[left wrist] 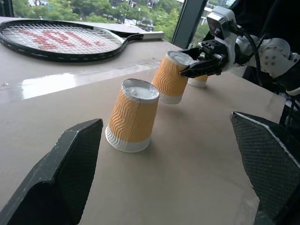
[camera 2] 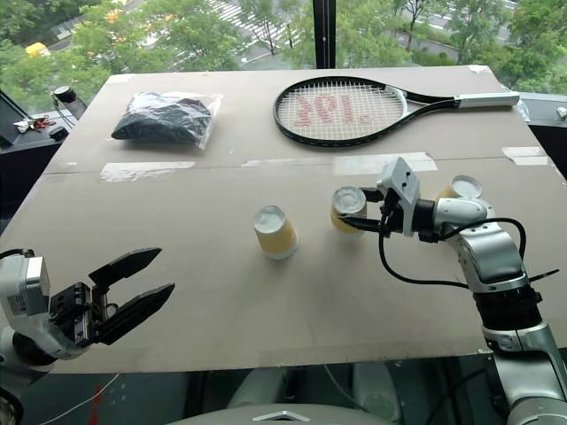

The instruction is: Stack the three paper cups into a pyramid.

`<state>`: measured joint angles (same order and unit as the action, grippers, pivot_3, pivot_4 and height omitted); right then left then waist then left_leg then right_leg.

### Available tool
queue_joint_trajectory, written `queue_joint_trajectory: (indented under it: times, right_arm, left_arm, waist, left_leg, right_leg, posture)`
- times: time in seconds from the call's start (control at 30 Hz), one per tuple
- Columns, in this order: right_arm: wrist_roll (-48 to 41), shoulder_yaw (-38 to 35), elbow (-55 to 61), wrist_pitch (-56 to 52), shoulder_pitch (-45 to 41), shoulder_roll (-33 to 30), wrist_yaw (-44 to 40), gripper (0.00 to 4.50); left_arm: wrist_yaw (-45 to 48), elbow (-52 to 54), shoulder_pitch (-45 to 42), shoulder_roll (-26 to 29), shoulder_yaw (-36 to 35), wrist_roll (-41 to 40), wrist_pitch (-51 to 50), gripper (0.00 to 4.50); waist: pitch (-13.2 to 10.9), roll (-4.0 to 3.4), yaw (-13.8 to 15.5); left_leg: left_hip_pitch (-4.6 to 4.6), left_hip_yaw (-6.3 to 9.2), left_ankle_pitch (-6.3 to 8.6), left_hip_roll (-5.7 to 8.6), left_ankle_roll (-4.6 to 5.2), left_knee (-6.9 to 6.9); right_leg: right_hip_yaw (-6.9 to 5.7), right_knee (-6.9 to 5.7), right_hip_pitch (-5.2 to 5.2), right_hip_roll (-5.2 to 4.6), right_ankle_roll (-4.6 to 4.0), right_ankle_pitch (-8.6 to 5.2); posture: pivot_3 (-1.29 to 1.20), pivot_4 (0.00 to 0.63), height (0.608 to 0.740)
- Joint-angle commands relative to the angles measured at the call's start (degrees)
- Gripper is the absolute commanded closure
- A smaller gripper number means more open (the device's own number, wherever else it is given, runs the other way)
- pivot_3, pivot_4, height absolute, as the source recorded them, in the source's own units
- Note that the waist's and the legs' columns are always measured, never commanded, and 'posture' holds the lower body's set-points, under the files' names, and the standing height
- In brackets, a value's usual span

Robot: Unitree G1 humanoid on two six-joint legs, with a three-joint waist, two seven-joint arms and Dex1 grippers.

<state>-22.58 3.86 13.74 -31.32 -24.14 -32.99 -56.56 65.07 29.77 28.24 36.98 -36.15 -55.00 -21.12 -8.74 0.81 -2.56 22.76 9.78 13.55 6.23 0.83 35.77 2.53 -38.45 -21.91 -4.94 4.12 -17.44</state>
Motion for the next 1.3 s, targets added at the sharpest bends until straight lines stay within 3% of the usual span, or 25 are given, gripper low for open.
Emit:
queue_joint_trajectory:
  times: [0.03,0.73,0.9,1.03,1.17,1.3]
  right_arm:
    - [-2.14,0.05,7.66,-0.27,2.90,1.08,2.18,2.44]
    - [5.15,9.59,4.10,3.70,4.85,5.34,7.54,2.44]
    - [5.19,8.73,3.21,5.27,4.16,4.87,6.88,0.18]
    - [1.96,4.52,6.21,4.74,4.69,2.72,5.51,0.08]
    - [-7.04,-4.39,11.75,2.03,6.68,-1.11,3.28,0.08]
    - [-9.82,-11.75,12.42,0.26,6.33,-2.74,7.60,0.08]
  left_arm:
    - [3.75,-2.74,0.76,1.14,-2.09,1.12,1.92,0.00]
    - [3.73,-2.43,-0.15,0.71,-1.91,0.97,1.71,0.00]
    - [3.04,-1.84,-0.65,0.54,-1.27,0.80,1.51,0.00]
    - [2.77,-1.77,-1.95,0.84,-0.61,0.41,1.02,0.00]
    - [3.12,-1.84,-4.22,1.40,1.56,0.57,0.57,0.00]
    - [3.34,-1.85,-6.51,1.95,3.83,0.66,0.16,0.00]
  waist:
    - [0.00,0.00,0.32]
    - [0.02,0.04,1.66]
    - [0.03,0.05,1.66]
    - [0.03,0.05,1.76]
    - [0.03,0.07,1.90]
    - [0.03,0.06,1.87]
  left_leg:
    - [-0.01,0.03,0.02,-0.01,0.04,0.00]
    - [0.00,0.10,-0.08,-0.02,-0.14,0.07]
    - [-0.01,0.10,-0.08,-0.02,-0.15,0.07]
    - [-0.01,0.10,-0.08,-0.02,-0.14,0.07]
    - [0.00,0.13,-0.07,-0.02,-0.14,0.07]
    - [-0.01,0.14,-0.03,-0.02,-0.06,0.07]
  right_leg:
    - [-0.05,0.00,0.02,0.00,0.00,0.00]
    - [-0.14,0.05,0.04,0.00,-0.01,0.01]
    - [-0.14,0.06,0.06,0.01,-0.01,0.02]
    - [-0.14,0.06,0.06,0.00,-0.01,0.01]
    - [-0.17,0.12,0.10,-0.01,-0.01,0.02]
    - [-0.18,0.15,0.21,0.00,-0.01,0.02]
  posture:
    - [0.00,0.150,0.740]
    - [0.00,0.150,0.740]
    - [0.00,0.150,0.740]
    - [0.00,0.150,0.740]
    - [0.00,0.150,0.740]
    - [0.00,0.150,0.740]
